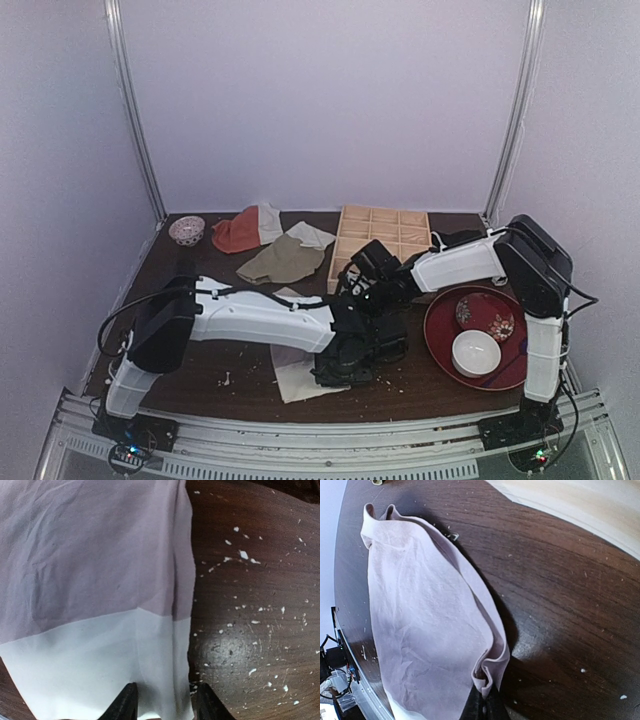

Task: Roll the underwear
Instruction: Pick up the underwear from the center of the board.

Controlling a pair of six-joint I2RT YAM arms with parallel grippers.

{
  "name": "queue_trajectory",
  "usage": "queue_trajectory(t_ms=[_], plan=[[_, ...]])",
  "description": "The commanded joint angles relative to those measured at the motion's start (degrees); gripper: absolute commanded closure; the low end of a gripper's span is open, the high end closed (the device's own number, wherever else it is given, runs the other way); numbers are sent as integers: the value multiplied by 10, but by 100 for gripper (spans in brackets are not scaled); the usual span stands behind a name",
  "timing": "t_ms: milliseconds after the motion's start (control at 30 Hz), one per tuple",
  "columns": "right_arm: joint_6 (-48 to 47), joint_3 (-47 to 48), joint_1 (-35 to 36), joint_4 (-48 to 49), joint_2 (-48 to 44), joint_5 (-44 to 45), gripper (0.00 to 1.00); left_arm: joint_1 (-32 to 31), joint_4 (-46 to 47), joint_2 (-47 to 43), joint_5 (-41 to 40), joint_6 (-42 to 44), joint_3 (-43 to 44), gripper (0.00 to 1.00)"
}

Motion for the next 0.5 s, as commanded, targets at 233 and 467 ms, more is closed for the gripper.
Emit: queue_trajectory(t_ms=[233,467], plan=[[6,-4,-4,11,8,-15,100,-10,53,-8,-22,-17,-25,66],[7,-6,-4,10,9,-14,100,-10,32,-9,-21,-29,-25,90]])
